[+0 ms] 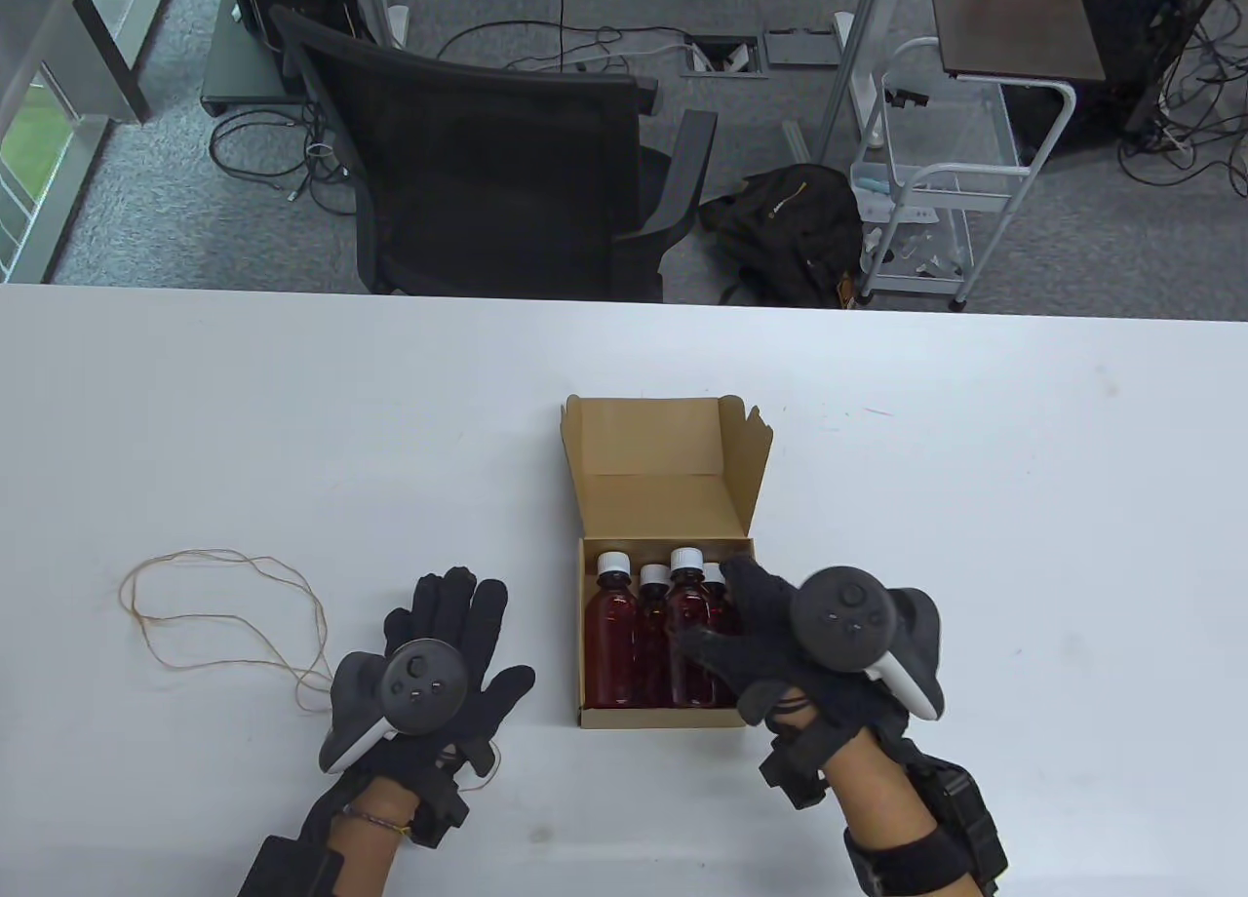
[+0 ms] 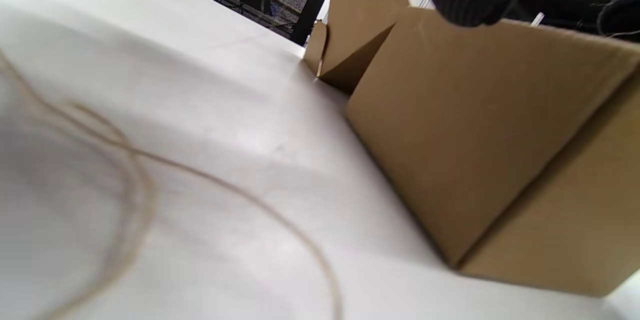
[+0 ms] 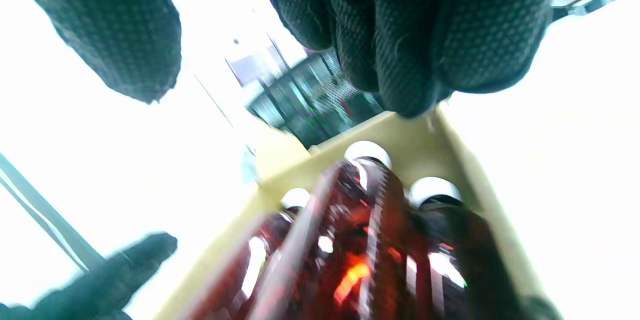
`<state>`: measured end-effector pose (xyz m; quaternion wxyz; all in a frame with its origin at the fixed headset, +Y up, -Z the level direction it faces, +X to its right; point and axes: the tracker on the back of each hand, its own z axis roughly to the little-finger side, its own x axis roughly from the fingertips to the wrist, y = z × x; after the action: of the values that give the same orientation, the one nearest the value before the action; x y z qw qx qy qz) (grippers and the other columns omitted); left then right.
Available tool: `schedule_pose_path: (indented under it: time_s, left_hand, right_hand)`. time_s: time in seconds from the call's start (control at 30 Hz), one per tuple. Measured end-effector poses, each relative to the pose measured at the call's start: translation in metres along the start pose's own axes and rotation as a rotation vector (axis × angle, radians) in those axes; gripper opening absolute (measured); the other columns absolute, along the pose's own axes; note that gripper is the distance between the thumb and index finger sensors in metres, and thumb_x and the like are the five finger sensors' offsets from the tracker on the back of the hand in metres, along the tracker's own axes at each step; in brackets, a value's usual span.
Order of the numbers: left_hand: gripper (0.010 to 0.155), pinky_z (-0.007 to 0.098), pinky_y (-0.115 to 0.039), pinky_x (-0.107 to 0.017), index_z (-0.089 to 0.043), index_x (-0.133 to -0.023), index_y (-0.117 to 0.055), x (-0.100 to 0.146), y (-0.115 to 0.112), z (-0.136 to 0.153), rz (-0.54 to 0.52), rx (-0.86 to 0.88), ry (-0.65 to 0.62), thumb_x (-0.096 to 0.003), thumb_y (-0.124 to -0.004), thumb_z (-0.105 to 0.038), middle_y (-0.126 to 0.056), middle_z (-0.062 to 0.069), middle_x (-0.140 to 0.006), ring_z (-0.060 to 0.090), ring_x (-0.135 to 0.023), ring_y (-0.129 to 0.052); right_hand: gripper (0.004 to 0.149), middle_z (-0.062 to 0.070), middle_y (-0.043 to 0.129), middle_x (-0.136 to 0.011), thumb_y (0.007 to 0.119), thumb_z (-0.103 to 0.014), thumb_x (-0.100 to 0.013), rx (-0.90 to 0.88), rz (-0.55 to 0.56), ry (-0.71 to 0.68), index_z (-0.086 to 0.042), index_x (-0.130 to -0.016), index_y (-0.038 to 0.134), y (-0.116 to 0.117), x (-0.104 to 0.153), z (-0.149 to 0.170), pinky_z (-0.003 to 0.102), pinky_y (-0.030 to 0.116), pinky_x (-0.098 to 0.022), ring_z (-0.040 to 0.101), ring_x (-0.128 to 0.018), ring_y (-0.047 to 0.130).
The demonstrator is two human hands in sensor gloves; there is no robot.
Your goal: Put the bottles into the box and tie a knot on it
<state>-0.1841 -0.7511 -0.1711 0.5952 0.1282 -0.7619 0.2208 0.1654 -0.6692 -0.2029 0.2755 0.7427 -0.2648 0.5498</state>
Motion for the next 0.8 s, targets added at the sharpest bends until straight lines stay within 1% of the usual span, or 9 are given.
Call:
schedule_pose_path:
  time_s: [0.07, 0.13, 0.17, 0.3, 0.33, 0.4, 0.47, 0.63, 0.8]
  left_hand:
    - [0.093, 0.073, -0.026, -0.07, -0.019, -0.12, -0.024, -0.001, -0.002, -0.005, -0.011, 0.055, -0.028, -0.0529, -0.074, -0.059, -0.02, 0.028, -0.126, 0.059, -0.11, -0.022]
    - [0.093, 0.073, -0.028, -0.07, -0.018, -0.12, -0.023, -0.002, -0.005, -0.01, 0.002, 0.152, -0.064, -0.0531, -0.074, -0.059, -0.021, 0.028, -0.126, 0.059, -0.11, -0.023]
    - [0.093, 0.073, -0.028, -0.071, -0.018, -0.12, -0.023, -0.003, -0.007, -0.014, 0.001, 0.209, -0.08, -0.053, -0.074, -0.059, -0.021, 0.028, -0.126, 0.059, -0.11, -0.024]
    - [0.094, 0.072, -0.031, -0.071, -0.019, -0.12, -0.022, -0.008, -0.014, -0.022, 0.027, 0.331, -0.128, -0.0532, -0.073, -0.06, -0.022, 0.027, -0.126, 0.059, -0.11, -0.025]
    - [0.094, 0.072, -0.031, -0.071, -0.019, -0.12, -0.021, -0.009, -0.016, -0.023, 0.03, 0.358, -0.135, -0.0528, -0.073, -0.06, -0.023, 0.027, -0.127, 0.059, -0.11, -0.026]
    - [0.094, 0.072, -0.034, -0.072, -0.018, -0.12, -0.021, -0.013, -0.023, -0.024, 0.065, 0.43, -0.162, -0.0531, -0.073, -0.06, -0.024, 0.026, -0.127, 0.058, -0.111, -0.028]
    - [0.094, 0.071, -0.036, -0.072, -0.017, -0.12, -0.021, -0.015, -0.028, -0.024, 0.111, 0.521, -0.176, -0.0532, -0.073, -0.06, -0.026, 0.027, -0.127, 0.058, -0.111, -0.031]
    - [0.096, 0.069, -0.045, -0.073, -0.01, -0.118, -0.022, -0.012, -0.03, -0.018, 0.089, 0.615, -0.168, -0.0533, -0.074, -0.058, -0.028, 0.031, -0.124, 0.056, -0.11, -0.045]
    - [0.09, 0.07, -0.061, -0.069, -0.008, -0.118, -0.038, -0.007, -0.018, -0.003, -0.015, 0.624, -0.14, -0.0525, -0.076, -0.057, -0.057, 0.029, -0.118, 0.053, -0.101, -0.074]
  right_hand:
    - [0.085, 0.032, 0.067, -0.1, 0.093, -0.049, -0.042, -0.157, 0.106, -0.025, -0.001, -0.104, 0.061, 0.002, 0.007, 0.024, 0.064, 0.069, -0.054, 0.056, -0.078, 0.074]
    - [0.088, 0.031, 0.058, -0.105, 0.092, -0.051, -0.043, -0.223, 0.168, 0.024, -0.003, -0.107, 0.055, 0.005, 0.016, 0.046, 0.067, 0.06, -0.06, 0.059, -0.085, 0.062]
    - [0.088, 0.029, 0.056, -0.107, 0.092, -0.049, -0.043, -0.247, 0.174, -0.018, -0.003, -0.107, 0.054, 0.012, 0.018, 0.06, 0.071, 0.053, -0.061, 0.061, -0.087, 0.056]
    - [0.093, 0.029, 0.033, -0.113, 0.087, -0.053, -0.045, -0.278, 0.03, -0.036, -0.008, -0.111, 0.04, 0.032, 0.02, 0.083, 0.073, 0.038, -0.063, 0.063, -0.092, 0.036]
    - [0.093, 0.029, 0.032, -0.113, 0.087, -0.053, -0.045, -0.292, 0.043, -0.044, -0.008, -0.111, 0.039, 0.036, 0.021, 0.085, 0.074, 0.038, -0.063, 0.063, -0.093, 0.034]
    - [0.095, 0.029, 0.035, -0.112, 0.085, -0.051, -0.046, -0.347, -0.034, -0.082, -0.006, -0.11, 0.032, 0.047, 0.019, 0.088, 0.071, 0.043, -0.063, 0.061, -0.092, 0.043]
    - [0.096, 0.029, 0.027, -0.112, 0.086, -0.05, -0.046, -0.394, -0.101, -0.067, -0.004, -0.109, 0.03, 0.056, 0.018, 0.087, 0.071, 0.043, -0.064, 0.059, -0.093, 0.043]
    - [0.093, 0.033, 0.034, -0.109, 0.085, -0.05, -0.046, -0.367, -0.065, -0.079, -0.003, -0.108, 0.034, 0.06, 0.021, 0.082, 0.067, 0.054, -0.062, 0.059, -0.09, 0.053]
    - [0.086, 0.034, 0.065, -0.097, 0.085, -0.051, -0.046, -0.355, 0.01, -0.075, 0.002, -0.105, 0.051, 0.049, 0.024, 0.086, 0.06, 0.075, -0.052, 0.051, -0.073, 0.084]
